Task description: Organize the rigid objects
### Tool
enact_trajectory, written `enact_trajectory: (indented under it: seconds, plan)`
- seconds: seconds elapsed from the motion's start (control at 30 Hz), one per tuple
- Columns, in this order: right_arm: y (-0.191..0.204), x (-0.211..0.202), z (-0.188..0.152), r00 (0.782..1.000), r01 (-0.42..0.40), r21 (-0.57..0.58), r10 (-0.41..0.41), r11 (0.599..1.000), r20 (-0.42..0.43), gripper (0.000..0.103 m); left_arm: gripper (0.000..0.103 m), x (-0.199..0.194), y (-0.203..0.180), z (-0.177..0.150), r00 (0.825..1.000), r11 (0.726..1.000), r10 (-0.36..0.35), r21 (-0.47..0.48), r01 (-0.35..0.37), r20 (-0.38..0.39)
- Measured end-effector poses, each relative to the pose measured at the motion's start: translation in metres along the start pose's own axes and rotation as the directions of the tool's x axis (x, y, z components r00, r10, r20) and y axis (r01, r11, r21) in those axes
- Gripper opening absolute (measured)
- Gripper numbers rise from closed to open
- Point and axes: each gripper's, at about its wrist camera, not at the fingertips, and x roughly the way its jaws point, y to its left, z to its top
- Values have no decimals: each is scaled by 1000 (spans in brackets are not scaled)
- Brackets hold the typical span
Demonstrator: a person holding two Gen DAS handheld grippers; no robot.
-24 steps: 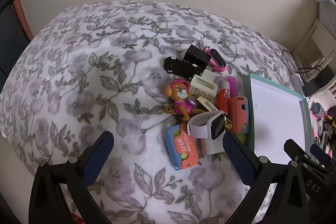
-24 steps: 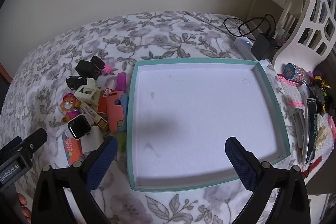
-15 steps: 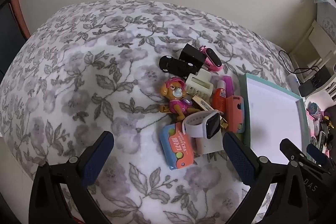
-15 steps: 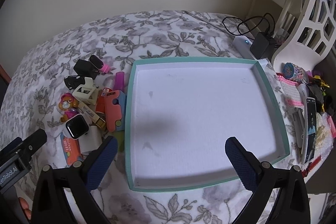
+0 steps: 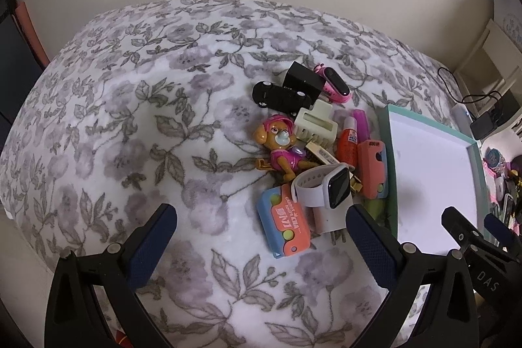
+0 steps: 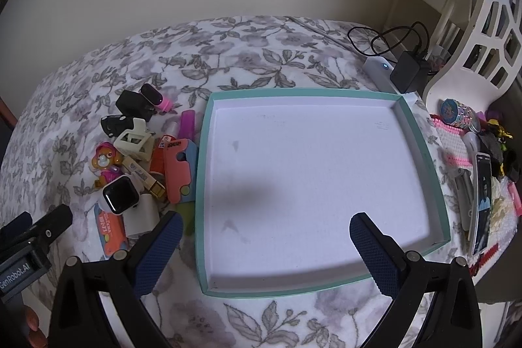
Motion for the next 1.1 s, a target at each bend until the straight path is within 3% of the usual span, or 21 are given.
enact_trajectory:
  seconds: [0.97,1.1]
  plan:
    - [3,1,0,1000,9,-16,-9,1000,-2,103,103,9,10,-1,995,996,-31,-82,24,-90]
    - [10,0,3,999,-20,-33,21,999,26,103,103,10,18,1,995,994,-29,-110,19,-95]
